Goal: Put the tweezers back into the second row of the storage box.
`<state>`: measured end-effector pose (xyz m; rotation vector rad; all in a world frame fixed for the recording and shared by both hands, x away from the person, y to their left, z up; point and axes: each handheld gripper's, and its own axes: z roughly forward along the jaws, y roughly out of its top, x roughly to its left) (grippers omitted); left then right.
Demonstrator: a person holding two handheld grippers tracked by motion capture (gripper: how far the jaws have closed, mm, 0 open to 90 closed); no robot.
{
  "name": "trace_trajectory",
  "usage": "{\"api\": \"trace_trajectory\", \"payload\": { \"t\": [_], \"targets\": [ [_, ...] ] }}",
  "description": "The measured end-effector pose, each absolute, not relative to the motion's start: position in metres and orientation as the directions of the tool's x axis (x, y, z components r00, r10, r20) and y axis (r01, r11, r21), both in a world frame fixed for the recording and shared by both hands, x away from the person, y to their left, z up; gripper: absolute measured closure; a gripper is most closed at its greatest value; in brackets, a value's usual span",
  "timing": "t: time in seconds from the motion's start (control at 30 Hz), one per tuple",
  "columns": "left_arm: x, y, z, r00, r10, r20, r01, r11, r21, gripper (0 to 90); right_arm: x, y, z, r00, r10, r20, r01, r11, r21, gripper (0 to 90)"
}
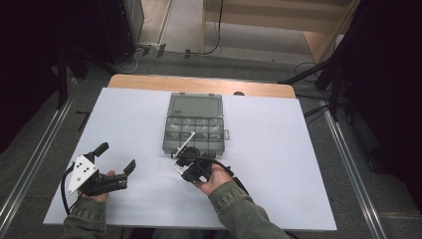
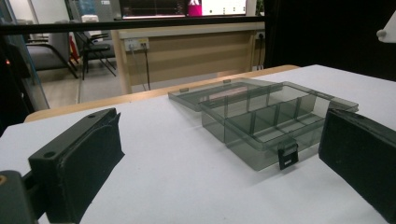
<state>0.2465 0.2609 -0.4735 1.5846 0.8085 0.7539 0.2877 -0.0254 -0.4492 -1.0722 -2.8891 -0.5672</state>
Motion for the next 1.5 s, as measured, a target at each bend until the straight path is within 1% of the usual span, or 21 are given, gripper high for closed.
{"api": "trace_trajectory", "payload": {
  "t": [0.43, 0.6, 0.8, 1.2, 1.5],
  "targets": [
    [0.247, 0.26, -0.473, 0.562, 0.826, 0.045, 0.1, -0.122, 0.987, 0.0, 0.296, -0.035, -0.437, -0.76, 0.632, 0.155, 0.641, 0.686, 0.345, 86.5],
    [0.247, 0.26, -0.474, 0.562, 0.826, 0.044, 0.101, -0.122, 0.987, 0.0, 0.304, -0.042, -0.431, -0.746, 0.645, 0.166, 0.655, 0.665, 0.36, 86.5],
    [0.248, 0.263, -0.473, 0.551, 0.833, 0.037, 0.101, -0.111, 0.989, 0.0, 0.313, -0.047, -0.428, -0.724, 0.664, 0.185, 0.68, 0.642, 0.354, 86.5],
    [0.248, 0.262, -0.473, 0.553, 0.832, 0.041, 0.104, -0.118, 0.988, 0.0, 0.327, -0.058, -0.421, -0.703, 0.682, 0.203, 0.7, 0.611, 0.371, 86.4],
    [0.248, 0.261, -0.473, 0.554, 0.831, 0.041, 0.104, -0.118, 0.987, 0.0, 0.343, -0.064, -0.408, -0.709, 0.68, 0.185, 0.689, 0.614, 0.385, 86.1]
  ]
}}
